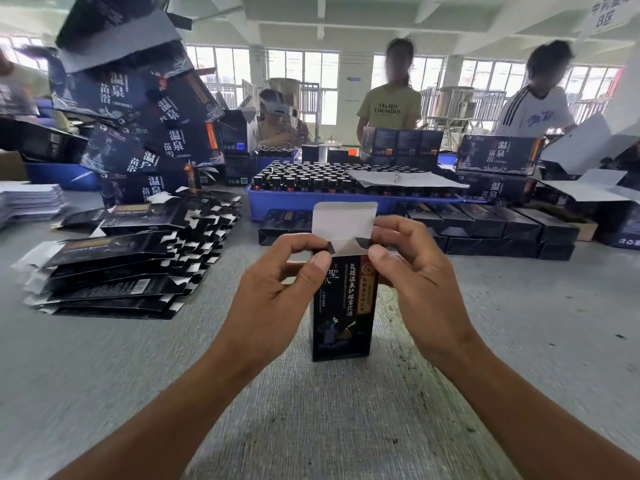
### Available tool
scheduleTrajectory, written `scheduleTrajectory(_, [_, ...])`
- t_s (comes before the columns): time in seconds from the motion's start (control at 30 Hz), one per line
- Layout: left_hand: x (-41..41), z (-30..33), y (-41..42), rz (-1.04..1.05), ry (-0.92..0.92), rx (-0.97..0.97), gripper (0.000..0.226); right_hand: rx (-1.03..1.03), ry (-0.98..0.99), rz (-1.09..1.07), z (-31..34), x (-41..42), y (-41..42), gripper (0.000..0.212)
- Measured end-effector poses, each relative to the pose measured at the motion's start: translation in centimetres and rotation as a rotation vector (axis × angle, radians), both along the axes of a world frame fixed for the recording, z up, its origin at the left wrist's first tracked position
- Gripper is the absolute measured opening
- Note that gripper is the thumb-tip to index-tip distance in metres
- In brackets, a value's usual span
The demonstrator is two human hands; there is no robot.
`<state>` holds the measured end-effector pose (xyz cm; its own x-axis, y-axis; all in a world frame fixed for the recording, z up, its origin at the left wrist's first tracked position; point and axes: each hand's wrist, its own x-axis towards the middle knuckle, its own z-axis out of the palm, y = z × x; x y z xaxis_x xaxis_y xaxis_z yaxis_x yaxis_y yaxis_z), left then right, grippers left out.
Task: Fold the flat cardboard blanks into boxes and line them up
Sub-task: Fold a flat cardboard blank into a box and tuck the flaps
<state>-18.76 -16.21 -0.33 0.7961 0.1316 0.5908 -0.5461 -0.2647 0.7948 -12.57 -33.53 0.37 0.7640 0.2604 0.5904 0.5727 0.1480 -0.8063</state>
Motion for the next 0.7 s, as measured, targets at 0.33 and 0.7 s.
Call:
scheduleTrajectory(0.33, [-0.11, -0.03, -0.12, 0.003, -0.021, -0.027, 0.017, -0.002, -0.024, -0.03, 0.12, -0.34, -0.09, 0.017])
scheduleTrajectory(0.7, [-0.09, -0.05, -0.21, -0.018, -0.027, -0.106, 0.013, 0.055, -0.028, -0.073, 0.17, -0.5, 0.2, 0.008])
